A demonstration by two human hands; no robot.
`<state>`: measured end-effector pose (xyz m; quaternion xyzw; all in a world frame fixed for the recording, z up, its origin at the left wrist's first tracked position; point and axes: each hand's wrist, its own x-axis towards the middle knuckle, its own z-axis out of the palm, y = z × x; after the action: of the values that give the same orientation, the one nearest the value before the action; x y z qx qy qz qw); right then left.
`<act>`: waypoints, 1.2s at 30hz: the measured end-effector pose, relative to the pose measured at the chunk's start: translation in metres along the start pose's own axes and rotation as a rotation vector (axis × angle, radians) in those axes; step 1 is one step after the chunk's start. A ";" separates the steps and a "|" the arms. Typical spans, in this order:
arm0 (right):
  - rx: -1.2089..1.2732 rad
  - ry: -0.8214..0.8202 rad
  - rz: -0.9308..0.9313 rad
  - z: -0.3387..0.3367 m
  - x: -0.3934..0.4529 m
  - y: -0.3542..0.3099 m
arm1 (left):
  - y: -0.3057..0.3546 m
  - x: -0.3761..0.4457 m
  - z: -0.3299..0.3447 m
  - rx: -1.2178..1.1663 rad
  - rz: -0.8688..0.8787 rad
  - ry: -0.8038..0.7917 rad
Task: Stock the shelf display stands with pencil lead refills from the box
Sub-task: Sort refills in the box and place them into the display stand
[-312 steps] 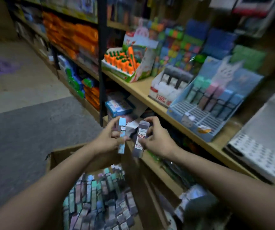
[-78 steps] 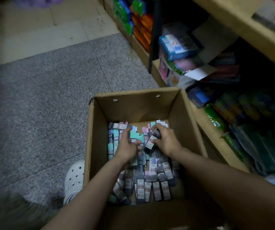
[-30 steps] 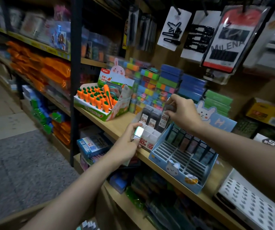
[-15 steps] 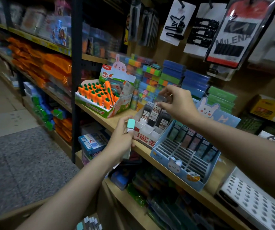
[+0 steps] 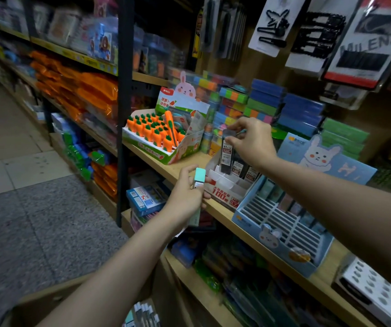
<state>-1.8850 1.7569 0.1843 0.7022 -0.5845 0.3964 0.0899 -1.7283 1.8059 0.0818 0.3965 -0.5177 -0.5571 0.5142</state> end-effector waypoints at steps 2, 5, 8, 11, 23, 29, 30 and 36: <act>0.015 0.004 0.013 0.000 -0.001 -0.001 | -0.001 -0.001 0.001 -0.009 -0.011 -0.001; 0.019 0.015 0.011 -0.002 -0.002 -0.003 | -0.002 -0.004 0.001 -0.031 -0.028 -0.026; 0.036 0.051 0.014 -0.005 -0.002 -0.004 | -0.003 -0.007 -0.001 -0.058 -0.048 -0.043; 0.023 0.048 0.038 -0.005 -0.002 -0.001 | -0.002 -0.010 -0.002 -0.079 -0.062 -0.041; -0.013 -0.068 0.082 0.000 -0.008 0.008 | -0.010 -0.015 -0.003 -0.057 -0.088 -0.075; -0.351 -0.099 -0.005 0.002 -0.014 0.019 | -0.013 -0.011 -0.005 -0.060 -0.077 -0.082; -0.378 -0.106 -0.015 0.004 -0.015 0.020 | -0.014 -0.011 -0.005 -0.061 -0.073 -0.081; -0.516 -0.101 -0.151 0.005 -0.024 0.019 | -0.015 -0.011 -0.002 -0.089 -0.011 -0.054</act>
<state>-1.8999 1.7663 0.1585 0.7167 -0.6158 0.1909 0.2660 -1.7274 1.8154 0.0656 0.3610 -0.5038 -0.5930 0.5140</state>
